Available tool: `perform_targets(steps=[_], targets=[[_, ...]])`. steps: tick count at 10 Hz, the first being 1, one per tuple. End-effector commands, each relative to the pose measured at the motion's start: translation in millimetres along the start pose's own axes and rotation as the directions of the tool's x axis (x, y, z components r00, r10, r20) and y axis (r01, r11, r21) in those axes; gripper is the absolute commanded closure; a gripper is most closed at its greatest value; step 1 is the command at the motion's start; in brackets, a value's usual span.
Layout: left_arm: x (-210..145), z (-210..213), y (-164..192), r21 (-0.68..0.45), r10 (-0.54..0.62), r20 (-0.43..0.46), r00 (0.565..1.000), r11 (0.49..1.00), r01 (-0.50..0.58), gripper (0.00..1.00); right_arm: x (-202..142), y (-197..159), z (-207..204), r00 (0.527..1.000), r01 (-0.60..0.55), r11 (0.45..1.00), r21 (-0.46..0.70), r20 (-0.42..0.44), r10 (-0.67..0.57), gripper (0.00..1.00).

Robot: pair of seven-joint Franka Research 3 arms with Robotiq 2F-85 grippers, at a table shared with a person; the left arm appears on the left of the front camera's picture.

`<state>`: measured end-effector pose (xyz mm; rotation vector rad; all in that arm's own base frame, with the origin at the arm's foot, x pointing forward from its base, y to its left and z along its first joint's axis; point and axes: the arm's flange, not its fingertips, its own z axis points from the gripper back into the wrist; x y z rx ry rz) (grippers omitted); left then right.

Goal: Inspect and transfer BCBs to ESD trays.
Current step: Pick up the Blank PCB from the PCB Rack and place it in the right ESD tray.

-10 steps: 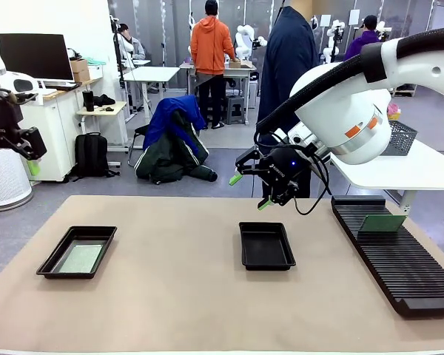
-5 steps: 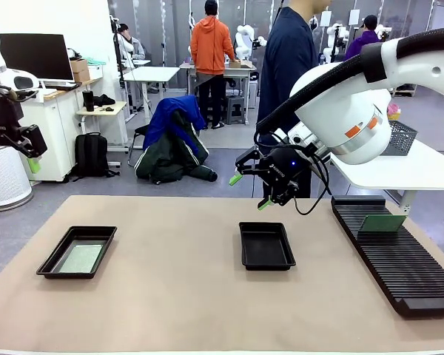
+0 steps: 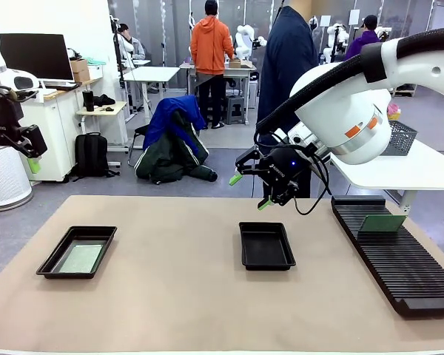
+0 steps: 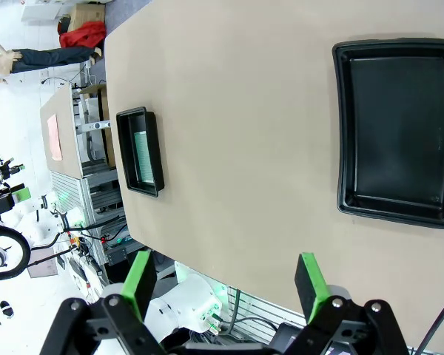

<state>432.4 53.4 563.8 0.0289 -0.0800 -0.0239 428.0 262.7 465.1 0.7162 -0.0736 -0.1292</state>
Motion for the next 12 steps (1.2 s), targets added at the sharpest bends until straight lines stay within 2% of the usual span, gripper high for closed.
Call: perform_targets(steps=[1, 5, 7, 9, 10, 12], targets=[[-1, -3, 1, 0.0, 0.002, -0.003, 1.0, 1.0, -0.002, 0.03, 1, 1, -1, 1.0, 0.0, 1.0, -0.005, -0.002, 0.0, 0.0], [-1, -3, 1, 0.0, 0.002, -0.003, 1.0, 1.0, -0.002, 0.03, 0, 0, 0, 1.0, 0.0, 1.0, 0.0, 0.0, 0.0, 0.0], [-1, -3, 1, 0.0, 0.002, -0.003, 1.0, 1.0, -0.002, 0.03, -20, -18, 38, 0.985, -0.161, 0.983, -0.09, 0.041, 0.165, 0.0], [-1, -3, 1, 0.0, 0.002, -0.003, 1.0, 1.0, -0.002, 0.03, -34, -42, 89, 0.956, -0.282, 0.942, -0.179, 0.034, 0.293, 0.0], [-1, -3, 1, 0.0, 0.002, -0.003, 1.0, 1.0, -0.002, 0.03, -41, -55, 122, 0.918, -0.382, 0.896, -0.225, 0.016, 0.395, 0.0], [-1, -3, 1, 0.0, 0.002, -0.003, 1.0, 1.0, -0.002, 0.03, -50, -86, 198, 0.773, -0.611, 0.731, -0.304, -0.033, 0.633, 0.0]])
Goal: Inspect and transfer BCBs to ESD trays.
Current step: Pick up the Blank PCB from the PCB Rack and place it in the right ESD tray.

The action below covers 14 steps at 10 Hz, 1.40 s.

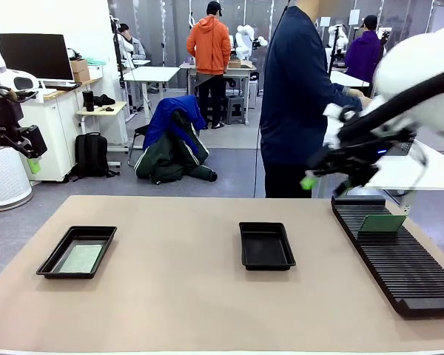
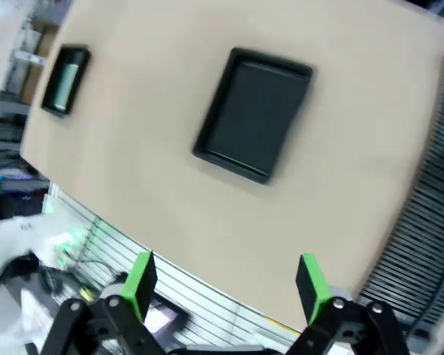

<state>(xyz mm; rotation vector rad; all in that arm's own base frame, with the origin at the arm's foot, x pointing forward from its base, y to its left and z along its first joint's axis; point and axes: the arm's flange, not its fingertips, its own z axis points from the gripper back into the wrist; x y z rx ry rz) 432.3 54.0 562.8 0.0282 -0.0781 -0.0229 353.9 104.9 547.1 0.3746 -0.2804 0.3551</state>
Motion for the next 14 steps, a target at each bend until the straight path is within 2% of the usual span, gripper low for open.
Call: perform_targets(steps=[1, 2, 3, 5, 6, 8, 9, 12, 13, 14], targets=[[-1, -2, 0, 0.001, 0.001, -0.001, 1.0, 1.0, -0.001, 0.03, -21, -39, 49, 0.961, -0.266, 0.961, -0.074, 0.059, 0.27, 0.0], [-1, -2, 0, 0.001, 0.001, -0.001, 1.0, 1.0, -0.001, 0.03, -28, -60, 74, 0.933, -0.345, 0.929, -0.132, 0.06, 0.355, 0.0], [-1, -2, 0, 0.001, 0.001, -0.001, 1.0, 1.0, -0.001, 0.03, -33, -79, 97, 0.899, -0.426, 0.889, -0.167, 0.026, 0.436, 0.0], [-1, -2, 0, 0.001, 0.001, -0.001, 1.0, 1.0, -0.001, 0.03, -39, -99, 124, 0.767, -0.637, 0.745, -0.197, -0.066, 0.638, 0.0], [-1, -2, 0, 0.001, 0.001, -0.001, 1.0, 1.0, -0.001, 0.03, -39, -108, 136, 0.677, -0.731, 0.652, -0.202, -0.1, 0.729, 0.0], [-1, -2, 0, 0.001, 0.001, -0.001, 1.0, 1.0, -0.001, 0.03, -39, -124, 151, 0.515, -0.856, 0.495, -0.151, -0.165, 0.841, 0.0], [-1, -2, 0, 0.001, 0.001, -0.001, 1.0, 1.0, -0.001, 0.03, -36, -132, 160, 0.45, -0.893, 0.436, -0.11, -0.185, 0.874, 0.0], [-1, -2, 0, 0.001, 0.001, -0.001, 1.0, 1.0, -0.001, 0.03, -26, -142, 167, 0.361, -0.929, 0.37, -0.008, -0.234, 0.903, 0.0], [-1, -2, 0, 0.001, 0.001, -0.001, 1.0, 1.0, -0.001, 0.03, -24, -144, 168, 0.362, -0.928, 0.371, -0.004, -0.235, 0.902, 0.0], [-1, -2, 0, 0.001, 0.001, -0.001, 1.0, 1.0, -0.001, 0.03, -33, -135, 160, 0.397, -0.917, 0.396, -0.044, -0.198, 0.896, 0.0]])
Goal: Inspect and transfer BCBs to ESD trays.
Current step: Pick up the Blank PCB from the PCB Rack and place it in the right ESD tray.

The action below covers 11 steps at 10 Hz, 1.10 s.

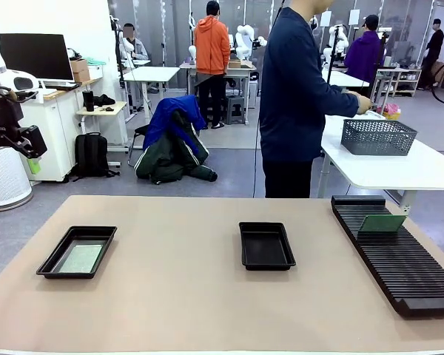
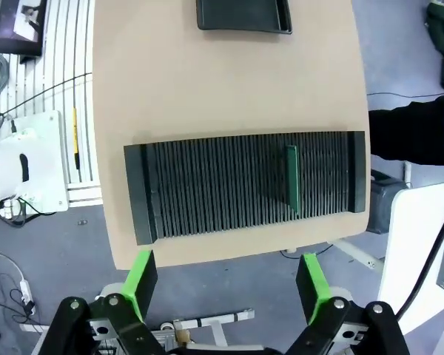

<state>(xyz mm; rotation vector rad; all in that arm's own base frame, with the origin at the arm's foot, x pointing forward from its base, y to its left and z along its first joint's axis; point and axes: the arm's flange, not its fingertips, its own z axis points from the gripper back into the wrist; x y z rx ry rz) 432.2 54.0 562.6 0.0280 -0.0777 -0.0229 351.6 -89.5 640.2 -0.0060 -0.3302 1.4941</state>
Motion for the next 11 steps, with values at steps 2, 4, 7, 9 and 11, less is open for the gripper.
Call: perform_targets(steps=[2, 4, 7, 9, 11], targets=[[-1, -2, 0, 0.001, 0.001, 0.0, 1.0, 1.0, -0.001, 0.03, 2, 7, -1, 1.0, 0.014, 1.0, -0.018, 0.013, -0.014, 0.0], [-1, -2, 0, 0.001, 0.001, 0.0, 1.0, 1.0, -0.001, 0.03, 2, 7, -1, 1.0, 0.014, 1.0, -0.018, 0.013, -0.014, 0.0], [-1, -2, 0, 0.001, 0.001, 0.0, 1.0, 1.0, -0.001, 0.03, 1, 4, 4, 1.0, 0.008, 1.0, -0.01, -0.004, -0.008, 0.0], [-1, -2, 0, 0.001, 0.001, 0.0, 1.0, 1.0, -0.001, 0.03, -3, -10, -28, 1.0, -0.017, 0.999, -0.04, -0.019, 0.016, 0.0], [-1, -2, 0, 0.001, 0.001, 0.0, 1.0, 1.0, -0.001, 0.03, -3, -23, -58, 0.999, -0.037, 0.998, -0.049, -0.038, 0.035, 0.0]])
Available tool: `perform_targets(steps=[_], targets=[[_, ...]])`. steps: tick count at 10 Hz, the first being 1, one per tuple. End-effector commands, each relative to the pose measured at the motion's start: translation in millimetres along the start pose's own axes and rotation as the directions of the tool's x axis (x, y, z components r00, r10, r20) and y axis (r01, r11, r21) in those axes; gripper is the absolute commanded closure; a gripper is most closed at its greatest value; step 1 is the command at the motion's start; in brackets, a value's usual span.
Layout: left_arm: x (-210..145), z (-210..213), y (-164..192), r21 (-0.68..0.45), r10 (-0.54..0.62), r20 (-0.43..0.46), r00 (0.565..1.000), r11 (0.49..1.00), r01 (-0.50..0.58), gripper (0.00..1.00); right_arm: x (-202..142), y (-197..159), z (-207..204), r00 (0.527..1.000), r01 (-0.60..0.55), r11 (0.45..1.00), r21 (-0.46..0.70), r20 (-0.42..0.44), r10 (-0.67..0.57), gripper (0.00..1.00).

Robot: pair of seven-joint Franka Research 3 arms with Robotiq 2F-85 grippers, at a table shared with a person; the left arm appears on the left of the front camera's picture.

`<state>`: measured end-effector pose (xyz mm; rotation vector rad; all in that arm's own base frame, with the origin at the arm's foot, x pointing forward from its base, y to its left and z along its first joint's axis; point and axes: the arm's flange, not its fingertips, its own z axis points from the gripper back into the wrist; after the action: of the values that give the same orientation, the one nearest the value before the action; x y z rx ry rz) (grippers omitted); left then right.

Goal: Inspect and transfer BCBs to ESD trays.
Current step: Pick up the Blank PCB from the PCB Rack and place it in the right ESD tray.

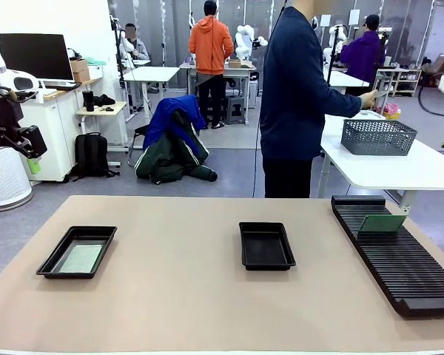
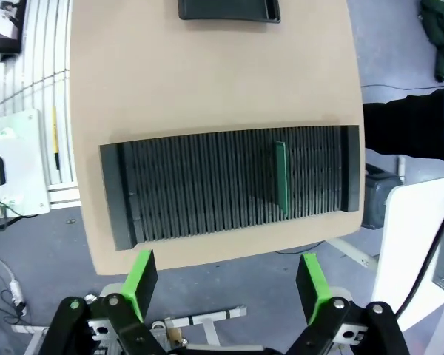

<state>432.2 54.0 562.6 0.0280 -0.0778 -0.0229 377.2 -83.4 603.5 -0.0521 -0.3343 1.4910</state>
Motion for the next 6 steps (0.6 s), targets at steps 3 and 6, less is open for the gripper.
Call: perform_targets(steps=[3, 6], targets=[[-1, -2, 0, 0.001, 0.001, 0.0, 1.0, 1.0, -0.001, 0.03, -1, -23, -68, 0.995, -0.073, 0.997, -0.007, -0.07, 0.072, 0.0], [-1, -2, 0, 0.001, 0.001, 0.0, 1.0, 1.0, -0.001, 0.03, -3, -37, -115, 0.99, -0.084, 0.996, -0.018, -0.111, 0.082, 0.0]])
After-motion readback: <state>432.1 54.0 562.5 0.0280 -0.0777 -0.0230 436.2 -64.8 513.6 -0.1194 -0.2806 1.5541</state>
